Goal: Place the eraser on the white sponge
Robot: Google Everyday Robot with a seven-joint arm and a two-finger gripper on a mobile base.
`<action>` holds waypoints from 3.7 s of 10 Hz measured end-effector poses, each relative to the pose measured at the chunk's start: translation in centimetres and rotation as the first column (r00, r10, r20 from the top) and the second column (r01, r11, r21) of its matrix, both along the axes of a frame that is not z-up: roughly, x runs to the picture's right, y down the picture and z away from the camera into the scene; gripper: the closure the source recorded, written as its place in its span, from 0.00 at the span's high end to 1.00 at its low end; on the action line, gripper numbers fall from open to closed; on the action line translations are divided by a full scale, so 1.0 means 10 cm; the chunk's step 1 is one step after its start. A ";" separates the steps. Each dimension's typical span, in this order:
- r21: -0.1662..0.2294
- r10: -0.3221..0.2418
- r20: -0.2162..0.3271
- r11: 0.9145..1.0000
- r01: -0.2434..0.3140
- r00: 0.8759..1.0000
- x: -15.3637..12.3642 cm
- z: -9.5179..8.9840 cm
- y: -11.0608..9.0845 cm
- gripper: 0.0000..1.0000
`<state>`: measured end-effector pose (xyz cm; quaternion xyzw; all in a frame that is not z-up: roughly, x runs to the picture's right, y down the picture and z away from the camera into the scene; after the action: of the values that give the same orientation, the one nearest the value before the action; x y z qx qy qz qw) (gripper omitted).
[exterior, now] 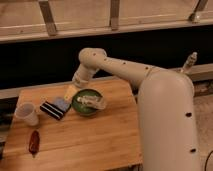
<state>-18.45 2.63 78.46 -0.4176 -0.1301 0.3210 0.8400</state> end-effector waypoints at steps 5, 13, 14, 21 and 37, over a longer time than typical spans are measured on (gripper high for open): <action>0.144 -0.126 0.082 0.983 0.114 0.989 -0.73 -0.07 -0.08 0.80; 0.163 -0.210 0.146 0.969 0.186 0.967 -1.10 -0.07 0.02 0.80; 0.153 -0.227 0.169 0.967 0.202 0.959 -1.29 -0.07 0.11 0.80; 0.030 -0.259 0.208 0.966 0.258 0.943 -1.56 0.30 0.64 0.80; -0.103 -0.289 0.195 0.944 0.312 0.937 -1.62 0.74 1.00 0.80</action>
<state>-34.65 12.64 85.88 -0.5144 -0.1171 0.1582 0.8347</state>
